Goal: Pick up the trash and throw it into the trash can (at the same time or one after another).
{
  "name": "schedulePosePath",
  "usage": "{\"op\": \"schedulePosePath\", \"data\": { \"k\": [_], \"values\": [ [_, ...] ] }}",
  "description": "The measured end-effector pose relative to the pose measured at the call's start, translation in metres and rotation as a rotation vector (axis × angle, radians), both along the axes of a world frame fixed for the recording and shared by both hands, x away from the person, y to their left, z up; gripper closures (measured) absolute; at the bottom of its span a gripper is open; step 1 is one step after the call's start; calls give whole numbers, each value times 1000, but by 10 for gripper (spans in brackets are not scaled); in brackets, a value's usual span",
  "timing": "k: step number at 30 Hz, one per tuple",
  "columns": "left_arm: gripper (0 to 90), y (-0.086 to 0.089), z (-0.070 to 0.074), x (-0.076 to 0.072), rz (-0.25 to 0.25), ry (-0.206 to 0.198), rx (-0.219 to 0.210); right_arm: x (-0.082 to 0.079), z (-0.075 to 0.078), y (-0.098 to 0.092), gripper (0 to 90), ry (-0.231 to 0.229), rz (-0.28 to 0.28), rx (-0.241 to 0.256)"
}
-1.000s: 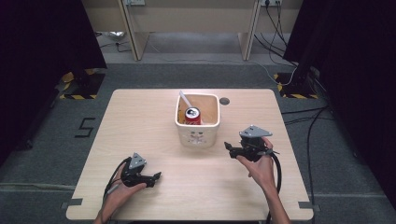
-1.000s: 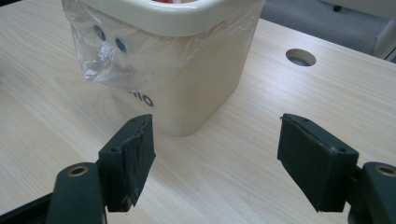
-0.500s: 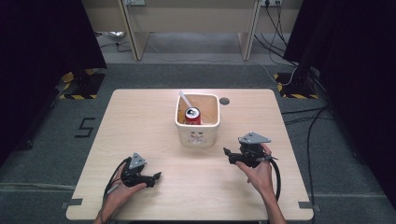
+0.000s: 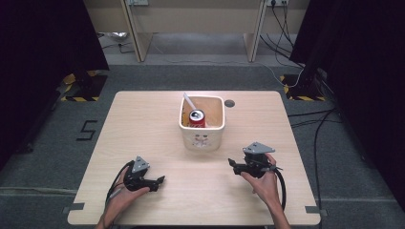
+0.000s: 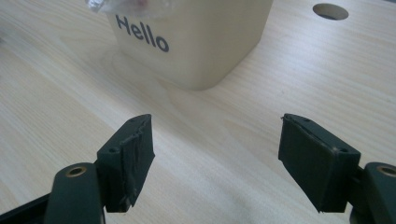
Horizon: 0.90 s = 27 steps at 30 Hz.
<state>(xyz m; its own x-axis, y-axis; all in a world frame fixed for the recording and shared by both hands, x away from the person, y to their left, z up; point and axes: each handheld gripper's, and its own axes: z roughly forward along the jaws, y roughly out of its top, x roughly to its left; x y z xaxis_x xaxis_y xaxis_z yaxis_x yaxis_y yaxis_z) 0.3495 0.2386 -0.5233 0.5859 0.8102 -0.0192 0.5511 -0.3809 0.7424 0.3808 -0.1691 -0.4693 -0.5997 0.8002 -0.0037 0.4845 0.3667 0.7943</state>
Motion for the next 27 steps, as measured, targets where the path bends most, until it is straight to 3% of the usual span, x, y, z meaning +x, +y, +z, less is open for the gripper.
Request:
{"op": "schedulePosePath", "data": {
  "k": [27],
  "values": [
    [132, 0, 0, 0, -2, 1, 1, -20, -31, -6, 244, 64, -2, -24]
  ]
}}
